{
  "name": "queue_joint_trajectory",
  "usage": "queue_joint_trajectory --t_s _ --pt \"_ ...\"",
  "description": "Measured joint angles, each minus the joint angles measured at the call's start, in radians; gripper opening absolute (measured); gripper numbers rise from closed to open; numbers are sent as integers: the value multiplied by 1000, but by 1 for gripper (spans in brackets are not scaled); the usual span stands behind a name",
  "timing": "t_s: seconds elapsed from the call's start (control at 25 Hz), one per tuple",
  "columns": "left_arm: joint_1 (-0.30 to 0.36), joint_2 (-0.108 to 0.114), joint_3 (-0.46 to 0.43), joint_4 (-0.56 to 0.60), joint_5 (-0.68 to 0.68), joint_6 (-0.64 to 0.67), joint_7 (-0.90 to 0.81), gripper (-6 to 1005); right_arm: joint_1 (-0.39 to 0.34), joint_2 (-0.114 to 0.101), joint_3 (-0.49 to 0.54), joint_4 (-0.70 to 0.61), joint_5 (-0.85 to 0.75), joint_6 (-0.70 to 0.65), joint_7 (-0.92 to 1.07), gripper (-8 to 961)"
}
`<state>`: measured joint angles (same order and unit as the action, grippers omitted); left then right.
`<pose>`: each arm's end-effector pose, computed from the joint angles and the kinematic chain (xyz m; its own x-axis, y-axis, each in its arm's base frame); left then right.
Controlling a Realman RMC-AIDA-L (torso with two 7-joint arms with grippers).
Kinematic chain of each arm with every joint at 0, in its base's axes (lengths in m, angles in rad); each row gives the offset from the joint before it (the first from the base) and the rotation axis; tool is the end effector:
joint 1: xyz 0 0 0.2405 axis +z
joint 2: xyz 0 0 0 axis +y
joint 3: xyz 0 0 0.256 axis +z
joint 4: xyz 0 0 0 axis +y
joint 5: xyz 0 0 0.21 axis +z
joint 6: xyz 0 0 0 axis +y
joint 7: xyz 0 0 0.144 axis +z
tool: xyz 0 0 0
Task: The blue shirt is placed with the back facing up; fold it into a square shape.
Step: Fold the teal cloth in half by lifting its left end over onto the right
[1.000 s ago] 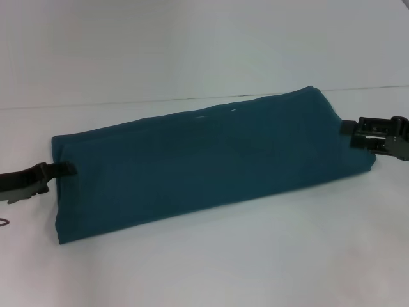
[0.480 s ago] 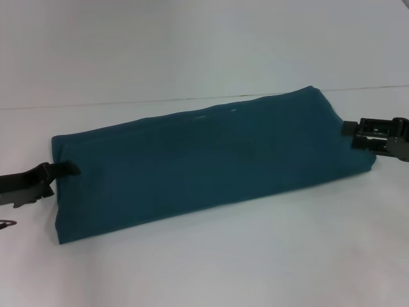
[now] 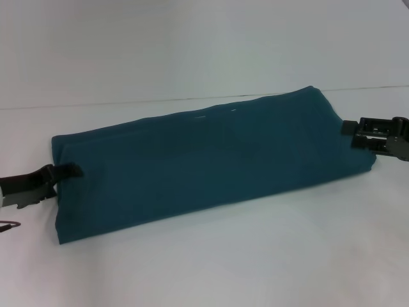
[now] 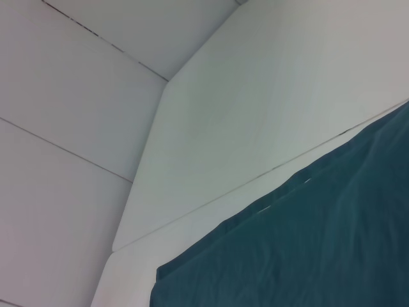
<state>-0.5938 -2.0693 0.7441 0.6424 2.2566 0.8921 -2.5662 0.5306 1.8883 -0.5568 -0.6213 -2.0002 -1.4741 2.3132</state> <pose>-0.3226 0.3954 0.0107 -0.0073 0.7625 0.6469 0.9849 0.1173 -0.1272 0.3097 0.3601 0.0935 0.0629 -0.7939 -0.6047 -0.9676 -0.1971 0.1581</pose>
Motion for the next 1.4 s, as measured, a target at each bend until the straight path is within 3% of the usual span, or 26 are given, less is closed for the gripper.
queue_joint_trajectory --t_s 0.52,0.88,1.4 --pt "-56 -9 21 -46 -10 28 0 728 -5 0 0 0 0 0 -1 623" --pt "-85 1 15 -46 -17 64 5 684 -8 0 3 1 0 0 -3 620" --pt "-94 10 16 -60 -7 71 15 233 -11 0 7 2 0 -4 -3 616"
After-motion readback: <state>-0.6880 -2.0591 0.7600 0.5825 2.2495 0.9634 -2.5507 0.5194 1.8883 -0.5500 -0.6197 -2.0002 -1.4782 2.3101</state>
